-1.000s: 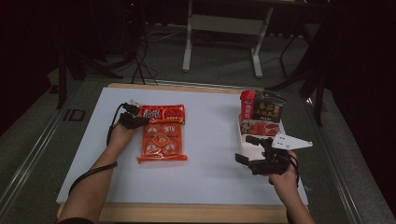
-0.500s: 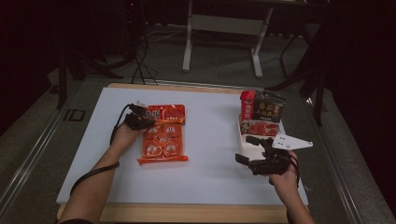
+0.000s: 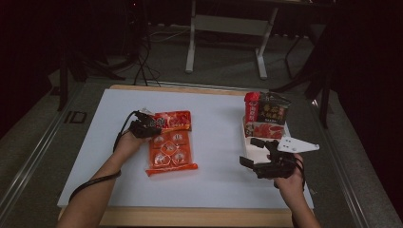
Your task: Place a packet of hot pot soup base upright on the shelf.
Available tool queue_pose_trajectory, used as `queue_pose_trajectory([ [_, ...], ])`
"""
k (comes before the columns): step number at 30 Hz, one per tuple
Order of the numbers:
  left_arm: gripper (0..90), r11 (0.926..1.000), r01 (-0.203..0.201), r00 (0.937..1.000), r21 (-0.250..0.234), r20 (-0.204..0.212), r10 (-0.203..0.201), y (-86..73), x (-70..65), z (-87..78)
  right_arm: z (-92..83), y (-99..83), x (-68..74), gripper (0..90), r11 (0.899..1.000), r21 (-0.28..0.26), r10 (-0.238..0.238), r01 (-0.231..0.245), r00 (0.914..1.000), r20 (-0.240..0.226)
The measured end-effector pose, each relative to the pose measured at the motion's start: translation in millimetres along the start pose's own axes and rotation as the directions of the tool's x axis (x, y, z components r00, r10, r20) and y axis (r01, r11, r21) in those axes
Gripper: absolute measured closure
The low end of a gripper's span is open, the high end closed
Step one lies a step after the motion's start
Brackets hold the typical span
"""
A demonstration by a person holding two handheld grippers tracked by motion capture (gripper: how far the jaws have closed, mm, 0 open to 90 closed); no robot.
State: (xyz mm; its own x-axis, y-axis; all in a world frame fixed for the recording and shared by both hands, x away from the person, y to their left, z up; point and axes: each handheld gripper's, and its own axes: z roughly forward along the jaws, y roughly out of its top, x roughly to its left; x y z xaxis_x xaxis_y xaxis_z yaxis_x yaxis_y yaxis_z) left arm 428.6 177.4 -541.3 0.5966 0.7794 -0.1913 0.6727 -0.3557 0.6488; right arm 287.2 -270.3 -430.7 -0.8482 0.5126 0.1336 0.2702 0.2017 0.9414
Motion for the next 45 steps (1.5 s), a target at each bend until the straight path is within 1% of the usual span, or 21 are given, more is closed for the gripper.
queue_pose_trajectory([
  [4,90.0,0.9998,-0.018,0.9993,0.001,0.034,0.018,-2.8,-10.8,1.3,0.8,0.2,0.6,14.9,1.0,0.003,-0.004,0.004,1.0,-0.001],
  [7,90.0,0.9995,-0.033,0.998,0.002,0.053,0.033,-4.3,-18.9,2.5,1.0,0.6,0.8,14.9,1.0,0.003,-0.004,0.004,1.0,-0.002],
  [11,90.0,0.9991,-0.042,0.9961,0.001,0.077,0.042,-6.0,-29.9,4.3,1.2,0.5,0.8,14.9,1.0,0.003,-0.003,0.003,1.0,-0.004],
  [18,90.0,0.9964,-0.083,0.9877,0.013,0.134,0.081,-7.0,-51.3,8.4,0.8,0.4,-0.3,14.9,1.0,0.002,0.004,-0.004,1.0,-0.005],
  [23,90.0,0.9932,-0.115,0.9787,0.021,0.174,0.109,-7.6,-67.6,11.4,1.3,0.2,-0.3,14.9,1.0,0.006,0.005,-0.005,1.0,-0.005],
  [24,90.0,0.9922,-0.123,0.9762,0.022,0.183,0.117,-7.6,-70.1,11.9,1.5,0.2,-0.4,14.9,1.0,0.006,0.004,-0.004,1.0,-0.005],
  [25,90.0,0.9922,-0.123,0.9762,0.022,0.183,0.117,-7.6,-70.1,11.9,1.5,0.2,-0.4,14.9,1.0,0.006,0.004,-0.004,1.0,-0.005],
  [26,90.0,0.9917,-0.127,0.9726,0.021,0.199,0.12,-7.9,-74.4,13.1,1.6,0.2,-0.5,14.9,1.0,0.006,0.003,-0.003,1.0,-0.005],
  [29,90.0,0.9908,-0.135,0.9676,0.014,0.217,0.129,-8.3,-79.6,14.7,1.5,0.4,-0.3,14.9,1.0,0.007,0.004,-0.004,1.0,-0.006],
  [31,90.0,0.9909,-0.134,0.9674,0.013,0.219,0.128,-8.3,-80.2,14.9,1.4,0.4,-0.3,15.4,1.0,0.007,0.004,-0.004,1.0,-0.005],
  [32,90.0,0.9909,-0.134,0.9652,0.005,0.227,0.13,-7.8,-79.9,14.9,1.2,0.4,-0.4,16.9,1.0,0.007,0.004,-0.004,1.0,-0.003],
  [34,90.0,0.9887,-0.15,0.9618,-0.004,0.231,0.147,-7.2,-78.6,14.1,0.2,0.1,-1.4,16.9,1.0,0.001,0.005,-0.005,1.0,0.006],
  [36,90.0,0.9875,-0.157,0.9581,-0.015,0.24,0.156,-5.8,-77.4,12.2,-1.1,0.1,-2.0,16.9,1.0,-0.003,0.008,-0.008,0.9999,0.012],
  [37,90.0,0.9866,-0.16,0.9586,-0.034,0.233,0.163,-5.7,-77.4,10.4,-1.5,0.1,-2.2,16.9,1.0,-0.005,0.009,-0.009,0.9999,0.015],
  [39,90.0,0.9868,-0.147,0.9567,-0.07,0.243,0.159,-5.0,-76.0,4.9,-2.3,0.2,-2.2,17.0,1.0,-0.006,0.001,-0.001,0.9998,0.022],
  [40,89.9,0.9852,-0.145,0.9582,-0.092,0.235,0.163,-4.8,-75.6,1.4,-2.3,0.2,-2.2,17.0,1.0,-0.006,-0.003,0.003,0.9998,0.021],
  [41,88.9,0.9833,-0.143,0.9576,-0.112,0.235,0.166,-4.6,-74.9,-2.6,-2.2,0.2,-2.1,17.0,1.0,-0.003,-0.007,0.007,0.9998,0.02],
  [42,86.2,0.9814,-0.142,0.9547,-0.129,0.244,0.17,-4.4,-74.6,-6.9,-1.9,0.2,-1.9,17.2,1.0,-0.002,-0.011,0.011,0.9998,0.019],
  [43,80.1,0.9796,-0.134,0.9536,-0.149,0.249,0.169,-4.4,-74.5,-10.9,-1.5,0.2,-1.8,18.0,1.0,0.0,-0.017,0.017,0.9997,0.017],
  [44,78.7,0.9775,-0.139,0.9537,-0.158,0.244,0.175,-4.3,-74.7,-15.2,-1.2,0.3,-1.4,18.3,1.0,0.002,-0.02,0.02,0.9997,0.015],
  [45,78.4,0.9735,-0.154,0.9533,-0.169,0.234,0.191,-4.5,-75.2,-19.7,-0.8,0.3,-0.8,18.3,1.0,0.007,-0.02,0.02,0.9996,0.019],
])
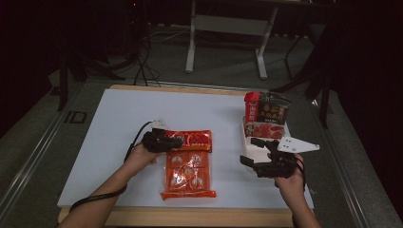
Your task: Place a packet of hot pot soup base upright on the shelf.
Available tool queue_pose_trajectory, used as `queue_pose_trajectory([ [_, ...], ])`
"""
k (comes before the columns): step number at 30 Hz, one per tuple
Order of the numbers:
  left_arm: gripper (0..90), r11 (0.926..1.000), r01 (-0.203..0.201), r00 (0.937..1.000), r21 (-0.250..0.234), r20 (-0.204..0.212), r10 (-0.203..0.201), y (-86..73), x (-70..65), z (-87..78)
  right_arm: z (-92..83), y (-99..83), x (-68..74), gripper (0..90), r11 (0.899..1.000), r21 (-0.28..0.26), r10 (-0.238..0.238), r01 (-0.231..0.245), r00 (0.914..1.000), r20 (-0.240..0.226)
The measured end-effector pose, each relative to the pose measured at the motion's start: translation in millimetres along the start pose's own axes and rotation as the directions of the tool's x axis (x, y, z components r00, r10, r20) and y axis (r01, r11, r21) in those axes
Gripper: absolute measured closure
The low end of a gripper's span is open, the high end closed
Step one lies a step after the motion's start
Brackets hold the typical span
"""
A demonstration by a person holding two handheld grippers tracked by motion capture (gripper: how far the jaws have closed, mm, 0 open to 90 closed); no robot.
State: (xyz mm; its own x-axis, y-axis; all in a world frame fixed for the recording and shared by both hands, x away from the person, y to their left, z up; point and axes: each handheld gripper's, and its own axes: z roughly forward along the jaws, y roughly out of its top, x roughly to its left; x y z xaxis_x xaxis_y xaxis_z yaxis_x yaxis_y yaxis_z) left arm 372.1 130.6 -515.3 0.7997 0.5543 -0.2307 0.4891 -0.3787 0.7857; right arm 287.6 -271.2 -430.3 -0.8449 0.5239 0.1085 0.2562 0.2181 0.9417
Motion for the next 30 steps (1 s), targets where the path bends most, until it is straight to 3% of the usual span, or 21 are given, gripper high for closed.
queue_pose_trajectory([
  [2,73.1,0.9998,0.019,0.9998,-0.006,0.007,-0.019,1.5,-2.0,-7.3,0.3,0.4,1.0,18.4,1.0,0.008,-0.007,0.007,1.0,0.006],
  [5,72.4,0.9999,0.017,0.9998,-0.004,0.005,-0.017,2.2,-3.6,-10.6,0.4,0.7,1.3,18.4,1.0,0.007,-0.007,0.007,1.0,0.005],
  [6,72.4,0.999,0.039,0.999,-0.02,-0.018,-0.04,3.2,-7.3,-21.5,0.4,0.7,1.3,18.4,1.0,0.007,-0.007,0.007,1.0,0.005],
  [8,61.5,0.9978,0.046,0.9984,-0.048,-0.032,-0.047,2.9,-8.9,-29.5,-0.6,1.0,1.7,18.5,1.0,-0.004,-0.011,0.011,0.9999,0.01],
  [13,48.8,0.9943,0.07,0.9967,-0.08,-0.036,-0.073,3.3,-8.9,-45.7,-3.8,1.6,1.2,15.8,1.0,-0.025,-0.001,0.002,0.9997,0.025],
  [14,42.6,0.9941,0.071,0.9963,-0.082,-0.043,-0.075,3.0,-8.4,-48.1,-4.4,2.1,1.6,14.1,1.0,-0.018,-0.015,0.016,0.9991,0.039],
  [19,31.5,0.9914,0.094,0.9938,-0.091,-0.052,-0.099,-2.5,-2.5,-55.8,-4.8,2.2,4.4,13.7,0.999,-0.001,-0.054,0.054,0.9962,0.068],
  [26,29.0,0.984,0.157,0.9836,-0.085,-0.076,-0.164,-18.5,18.4,-54.8,-4.1,1.2,5.2,10.3,1.0,0.023,-0.018,0.016,0.997,0.076],
  [28,29.0,0.9833,0.167,0.9807,-0.073,-0.091,-0.173,-23.1,23.1,-51.1,-4.3,0.8,6.6,10.1,1.0,0.011,-0.027,0.026,0.9935,0.11],
  [30,28.9,0.982,0.179,0.9769,-0.058,-0.107,-0.185,-27.5,28.1,-46.3,-4.6,0.8,6.5,9.6,1.0,0.003,-0.017,0.017,0.9937,0.111],
])
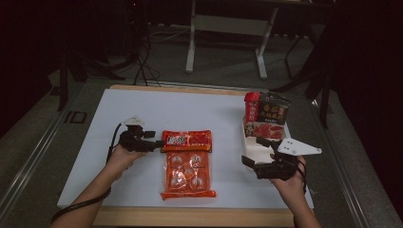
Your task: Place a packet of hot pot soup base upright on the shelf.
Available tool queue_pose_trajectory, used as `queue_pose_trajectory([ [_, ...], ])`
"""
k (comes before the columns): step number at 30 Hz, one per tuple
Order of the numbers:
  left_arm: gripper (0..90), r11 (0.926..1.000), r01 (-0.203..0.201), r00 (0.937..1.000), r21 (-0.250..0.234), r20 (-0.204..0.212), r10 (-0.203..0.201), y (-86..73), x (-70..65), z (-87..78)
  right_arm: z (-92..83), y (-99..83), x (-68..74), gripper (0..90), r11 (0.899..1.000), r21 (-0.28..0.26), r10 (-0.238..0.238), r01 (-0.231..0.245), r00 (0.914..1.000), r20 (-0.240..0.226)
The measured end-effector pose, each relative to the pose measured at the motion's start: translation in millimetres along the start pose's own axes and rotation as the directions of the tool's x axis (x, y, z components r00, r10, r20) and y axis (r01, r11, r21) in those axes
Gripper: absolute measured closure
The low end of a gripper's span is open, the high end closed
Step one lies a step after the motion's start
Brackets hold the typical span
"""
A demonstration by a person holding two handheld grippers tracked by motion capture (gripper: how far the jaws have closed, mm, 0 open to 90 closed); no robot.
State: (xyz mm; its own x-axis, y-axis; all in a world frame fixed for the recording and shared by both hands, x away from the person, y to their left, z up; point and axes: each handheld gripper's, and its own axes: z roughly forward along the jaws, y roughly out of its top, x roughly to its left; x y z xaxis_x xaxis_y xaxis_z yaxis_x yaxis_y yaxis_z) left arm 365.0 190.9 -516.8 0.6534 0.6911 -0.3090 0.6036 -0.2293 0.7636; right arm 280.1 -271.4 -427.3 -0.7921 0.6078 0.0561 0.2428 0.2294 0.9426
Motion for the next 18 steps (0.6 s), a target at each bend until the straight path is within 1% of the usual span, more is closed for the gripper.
queue_pose_trajectory([
  [1,28.9,1.0,0.009,1.0,0.002,-0.003,-0.009,-1.7,2.7,2.3,0.0,0.2,0.3,9.6,1.0,0.002,-0.001,0.001,1.0,0.005],
  [2,28.9,0.9999,0.015,0.9999,0.007,-0.005,-0.015,-3.1,5.2,4.9,0.2,0.1,0.6,9.7,1.0,0.008,-0.006,0.006,1.0,-0.001],
  [3,28.9,0.9996,0.027,0.9996,0.01,-0.003,-0.027,-4.4,7.4,7.7,0.3,-0.1,1.6,9.7,1.0,0.013,-0.012,0.012,0.9999,0.011],
  [4,28.9,0.9993,0.036,0.9993,0.012,-0.003,-0.036,-5.7,9.3,10.3,1.2,-0.8,2.3,9.7,1.0,0.022,-0.021,0.021,0.9997,0.009],
  [8,29.0,0.9979,0.052,0.9986,0.039,-0.015,-0.052,-8.9,14.4,22.1,2.7,-1.5,3.2,9.7,0.999,0.028,-0.029,0.029,0.9995,0.008],
  [9,29.9,0.9974,0.058,0.9983,0.043,-0.011,-0.058,-9.4,15.6,24.9,3.1,-1.4,3.6,9.7,0.999,0.027,-0.03,0.03,0.9995,0.009],
  [10,31.6,0.9967,0.061,0.998,0.053,-0.022,-0.06,-9.5,16.9,27.7,3.5,-1.4,3.8,10.0,0.999,0.027,-0.03,0.03,0.9995,0.004],
  [11,35.8,0.9966,0.062,0.9979,0.055,-0.024,-0.06,-9.7,17.9,30.3,4.0,-1.6,4.4,10.0,0.999,0.029,-0.032,0.032,0.9995,-0.003],
  [13,37.0,0.9958,0.059,0.9978,0.069,-0.033,-0.057,-9.7,19.1,35.5,4.2,-1.7,4.7,10.0,0.999,0.031,-0.033,0.033,0.9995,-0.006],
  [15,39.3,0.9945,0.061,0.998,0.085,-0.024,-0.059,-10.0,19.1,40.4,4.3,-2.1,4.9,10.5,0.999,0.032,-0.031,0.031,0.9995,-0.01],
  [16,42.1,0.9944,0.052,0.9984,0.092,-0.027,-0.05,-10.2,18.5,42.3,4.2,-2.2,4.6,12.7,0.999,0.034,-0.031,0.031,0.9995,-0.012],
  [17,42.5,0.9945,0.055,0.9984,0.089,-0.019,-0.053,-9.8,18.0,43.3,4.0,-2.2,4.3,12.6,0.999,0.033,-0.03,0.03,0.9995,-0.014],
  [18,44.8,0.9942,0.056,0.9984,0.091,-0.006,-0.056,-9.4,18.1,44.3,3.8,-2.2,4.1,12.6,0.999,0.03,-0.029,0.029,0.9995,-0.014],
])
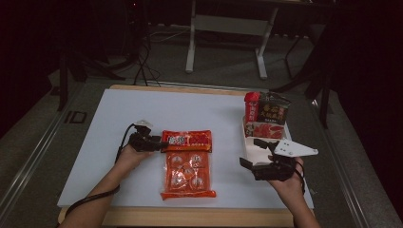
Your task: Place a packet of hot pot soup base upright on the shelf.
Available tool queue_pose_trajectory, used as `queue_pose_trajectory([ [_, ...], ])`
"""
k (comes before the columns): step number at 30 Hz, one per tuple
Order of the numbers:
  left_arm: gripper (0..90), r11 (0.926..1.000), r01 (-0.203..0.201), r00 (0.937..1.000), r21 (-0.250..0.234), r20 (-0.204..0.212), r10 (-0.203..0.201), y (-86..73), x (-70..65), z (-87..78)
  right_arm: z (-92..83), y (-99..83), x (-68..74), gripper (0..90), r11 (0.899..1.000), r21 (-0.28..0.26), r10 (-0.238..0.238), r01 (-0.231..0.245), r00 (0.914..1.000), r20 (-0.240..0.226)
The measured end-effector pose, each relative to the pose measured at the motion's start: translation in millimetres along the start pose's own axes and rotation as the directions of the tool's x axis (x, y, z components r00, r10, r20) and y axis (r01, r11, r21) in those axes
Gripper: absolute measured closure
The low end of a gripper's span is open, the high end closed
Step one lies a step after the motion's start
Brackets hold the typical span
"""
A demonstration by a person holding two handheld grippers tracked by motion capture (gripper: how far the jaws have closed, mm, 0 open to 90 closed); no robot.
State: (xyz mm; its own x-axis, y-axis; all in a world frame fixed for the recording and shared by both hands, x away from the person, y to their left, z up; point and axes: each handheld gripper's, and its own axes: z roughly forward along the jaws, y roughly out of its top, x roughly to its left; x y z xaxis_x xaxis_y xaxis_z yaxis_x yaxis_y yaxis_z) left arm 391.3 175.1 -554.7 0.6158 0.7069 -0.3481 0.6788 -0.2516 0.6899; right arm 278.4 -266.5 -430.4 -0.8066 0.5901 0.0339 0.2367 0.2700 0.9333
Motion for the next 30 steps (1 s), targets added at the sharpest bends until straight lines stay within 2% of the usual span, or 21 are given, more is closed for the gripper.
queue_pose_trajectory([
  [1,47.0,1.0,-0.005,1.0,0.002,-0.001,0.005,0.5,-0.7,0.8,-0.3,0.2,0.2,12.8,1.0,0.0,0.001,-0.001,1.0,0.0],
  [3,52.0,0.9999,-0.007,0.9997,0.01,0.025,0.007,1.1,-2.2,3.6,-0.5,0.5,0.5,13.2,1.0,0.002,0.0,0.0,1.0,-0.002],
  [9,59.4,0.9992,-0.028,0.999,0.027,0.036,0.027,3.6,-8.4,9.2,1.5,0.0,0.3,13.4,1.0,0.01,0.001,-0.001,0.9999,-0.012],
  [13,66.5,0.9994,-0.018,0.9979,0.028,0.062,0.016,4.6,-10.2,13.6,2.5,-0.3,-0.3,13.4,1.0,0.01,0.004,-0.004,0.9998,-0.017],
  [17,69.9,0.9993,-0.019,0.9979,0.031,0.062,0.017,5.9,-12.8,16.8,3.1,-1.0,-0.5,13.5,1.0,0.014,0.008,-0.008,0.9998,-0.02],
  [18,73.9,0.999,-0.023,0.997,0.039,0.075,0.02,6.2,-13.7,18.1,3.4,-1.1,-0.8,13.6,1.0,0.016,0.007,-0.007,0.9997,-0.022],
  [20,76.8,0.9984,-0.033,0.997,0.046,0.071,0.029,7.4,-16.0,19.3,3.6,-1.1,-0.8,13.6,1.0,0.016,0.007,-0.007,0.9997,-0.024],
  [21,82.7,0.9983,-0.028,0.9959,0.05,0.087,0.024,7.9,-17.3,20.0,3.8,-1.2,-0.7,13.8,1.0,0.016,0.007,-0.006,0.9997,-0.022],
  [24,88.6,0.9972,-0.058,0.9969,0.048,0.056,0.055,8.9,-22.8,19.8,4.3,-2.0,-0.7,14.3,1.0,0.024,0.008,-0.007,0.9997,-0.025],
  [30,89.1,0.9975,-0.066,0.9967,0.027,0.05,0.064,11.6,-25.8,14.5,4.2,-1.7,-1.1,15.0,0.999,0.03,0.011,-0.01,0.9996,-0.027],
])
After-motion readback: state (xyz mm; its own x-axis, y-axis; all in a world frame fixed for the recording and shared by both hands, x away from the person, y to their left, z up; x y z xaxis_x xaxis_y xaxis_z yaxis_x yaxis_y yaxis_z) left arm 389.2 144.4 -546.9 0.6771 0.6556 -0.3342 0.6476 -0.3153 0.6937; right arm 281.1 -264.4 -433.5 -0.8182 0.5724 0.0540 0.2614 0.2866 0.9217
